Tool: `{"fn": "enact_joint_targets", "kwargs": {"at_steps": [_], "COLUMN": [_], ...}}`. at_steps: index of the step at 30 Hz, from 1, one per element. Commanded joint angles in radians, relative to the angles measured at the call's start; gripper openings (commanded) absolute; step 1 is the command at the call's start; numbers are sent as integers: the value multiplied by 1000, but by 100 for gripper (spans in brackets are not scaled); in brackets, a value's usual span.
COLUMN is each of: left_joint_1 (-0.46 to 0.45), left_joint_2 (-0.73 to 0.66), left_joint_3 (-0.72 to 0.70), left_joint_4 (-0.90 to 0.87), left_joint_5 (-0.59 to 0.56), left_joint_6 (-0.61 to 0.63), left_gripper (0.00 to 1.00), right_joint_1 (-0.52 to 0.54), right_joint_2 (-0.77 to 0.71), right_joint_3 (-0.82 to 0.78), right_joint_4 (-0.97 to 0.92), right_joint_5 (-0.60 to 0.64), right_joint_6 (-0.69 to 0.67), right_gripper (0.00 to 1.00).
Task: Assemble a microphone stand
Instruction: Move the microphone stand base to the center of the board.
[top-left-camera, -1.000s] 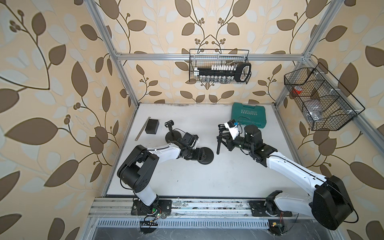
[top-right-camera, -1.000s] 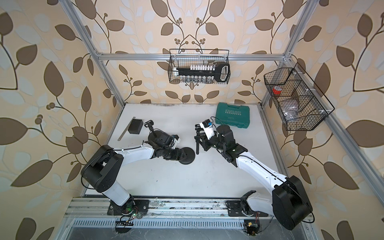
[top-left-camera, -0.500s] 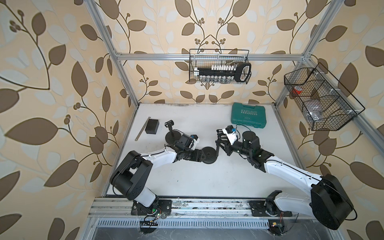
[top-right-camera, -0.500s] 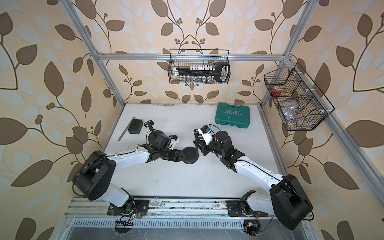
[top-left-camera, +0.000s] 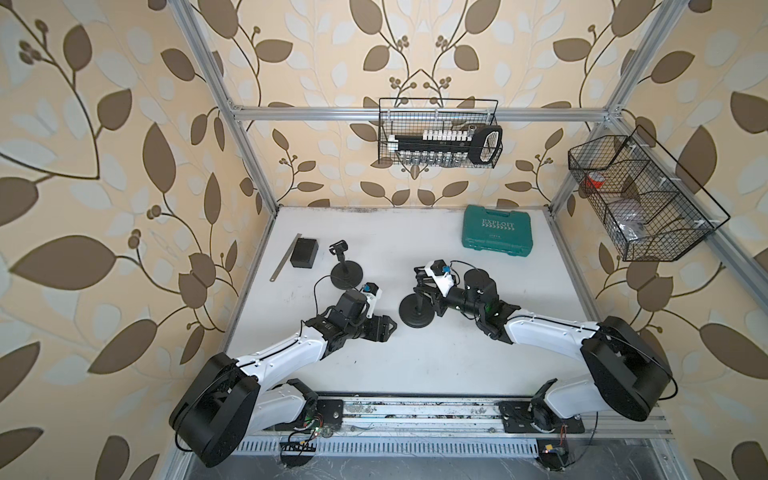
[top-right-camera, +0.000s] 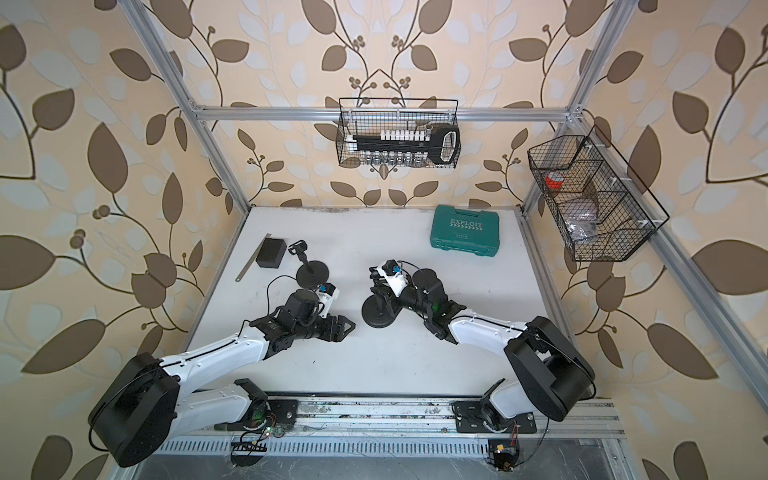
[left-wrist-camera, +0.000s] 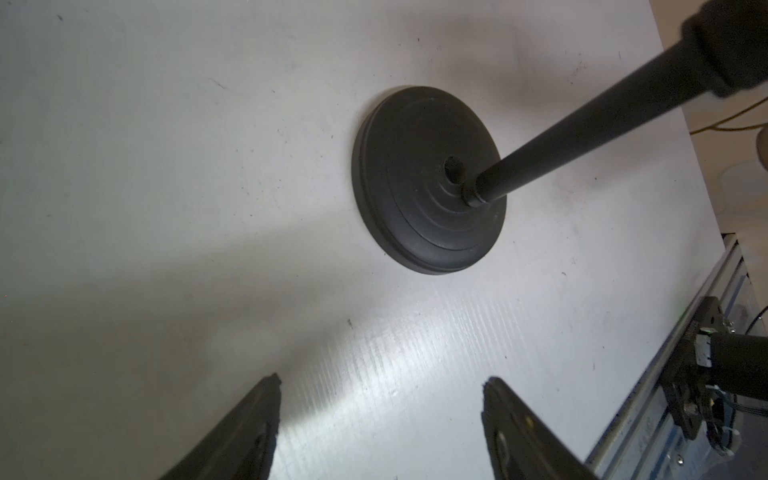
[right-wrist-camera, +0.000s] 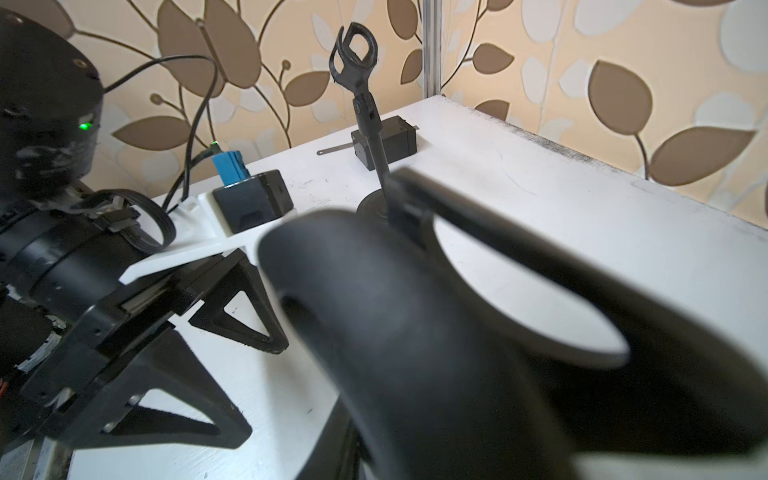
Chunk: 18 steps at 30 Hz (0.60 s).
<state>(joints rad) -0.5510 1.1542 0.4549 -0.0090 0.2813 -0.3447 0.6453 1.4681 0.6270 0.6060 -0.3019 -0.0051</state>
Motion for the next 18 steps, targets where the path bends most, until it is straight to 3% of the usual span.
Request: {"fn": "enact_joint_targets", "kwargs": {"at_steps": [1, 18], "left_joint_1": [-8, -13], "left_joint_2": [-19, -4], "left_joint_3": [1, -1], "left_joint_4": [56, 72], "left_joint_5": [-13, -11], "left_joint_6": [7, 21], "left_gripper": [78, 77], "right_joint_1": [8, 10], "right_joint_2": [20, 66], "right_joint_3": [13, 5], "right_joint_4": [92, 124], "right_joint_5": [26, 44], "right_joint_6": [-22, -61], "right_gripper": [1, 1]}}
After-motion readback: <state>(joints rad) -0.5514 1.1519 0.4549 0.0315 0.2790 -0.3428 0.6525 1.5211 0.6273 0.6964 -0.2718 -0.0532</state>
